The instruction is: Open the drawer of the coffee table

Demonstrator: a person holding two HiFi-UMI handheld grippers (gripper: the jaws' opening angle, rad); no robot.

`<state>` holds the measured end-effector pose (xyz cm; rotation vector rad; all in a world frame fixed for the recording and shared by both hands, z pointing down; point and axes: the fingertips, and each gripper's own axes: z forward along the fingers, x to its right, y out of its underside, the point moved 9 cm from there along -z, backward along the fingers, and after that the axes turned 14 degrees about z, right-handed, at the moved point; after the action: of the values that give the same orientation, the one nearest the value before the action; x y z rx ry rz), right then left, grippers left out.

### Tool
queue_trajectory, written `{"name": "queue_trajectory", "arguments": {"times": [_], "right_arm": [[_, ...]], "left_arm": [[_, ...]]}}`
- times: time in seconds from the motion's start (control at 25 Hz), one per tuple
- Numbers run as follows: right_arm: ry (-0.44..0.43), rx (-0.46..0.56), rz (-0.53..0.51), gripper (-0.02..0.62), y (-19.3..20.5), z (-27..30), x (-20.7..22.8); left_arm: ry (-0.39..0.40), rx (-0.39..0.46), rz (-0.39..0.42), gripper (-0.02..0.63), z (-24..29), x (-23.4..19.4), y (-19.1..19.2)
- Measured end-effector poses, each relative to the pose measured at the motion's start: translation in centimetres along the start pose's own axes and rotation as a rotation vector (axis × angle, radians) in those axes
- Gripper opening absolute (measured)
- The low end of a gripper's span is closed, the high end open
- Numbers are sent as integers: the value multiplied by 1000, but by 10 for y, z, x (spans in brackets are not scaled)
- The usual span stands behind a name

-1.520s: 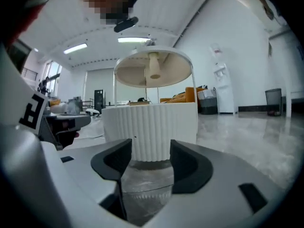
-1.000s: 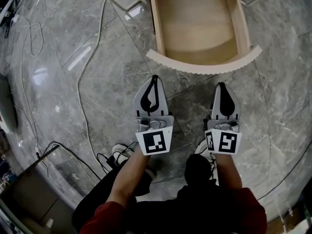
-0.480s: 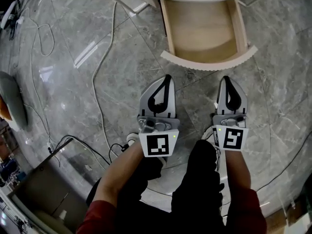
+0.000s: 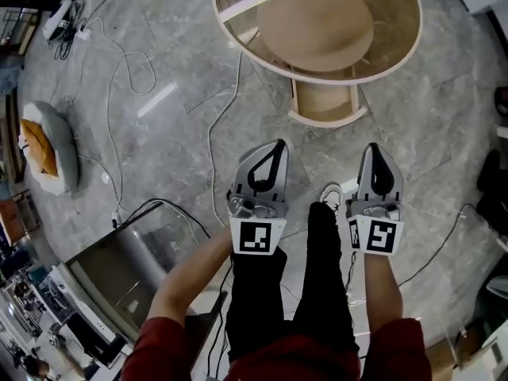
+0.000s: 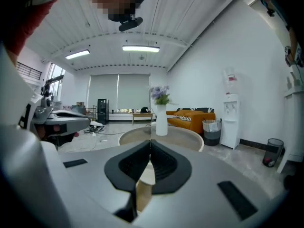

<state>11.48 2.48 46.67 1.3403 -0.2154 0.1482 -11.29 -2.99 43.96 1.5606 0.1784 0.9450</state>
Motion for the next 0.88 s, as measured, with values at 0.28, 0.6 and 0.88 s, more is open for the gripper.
{"name": "queue_trajectory", "arguments": {"times": [0.28, 0.6, 0.88], "right_arm": [[-4, 4, 15, 21, -205, -53, -56], [-71, 126, 14, 21, -354, -94, -119], [-41, 233, 48, 21, -419, -118, -138]], "left_arm": [[-63, 7, 8, 14, -44, -110, -191], [-122, -142, -178, 14, -93, -189, -299], [-175, -110, -170, 14, -119, -239, -346]]}}
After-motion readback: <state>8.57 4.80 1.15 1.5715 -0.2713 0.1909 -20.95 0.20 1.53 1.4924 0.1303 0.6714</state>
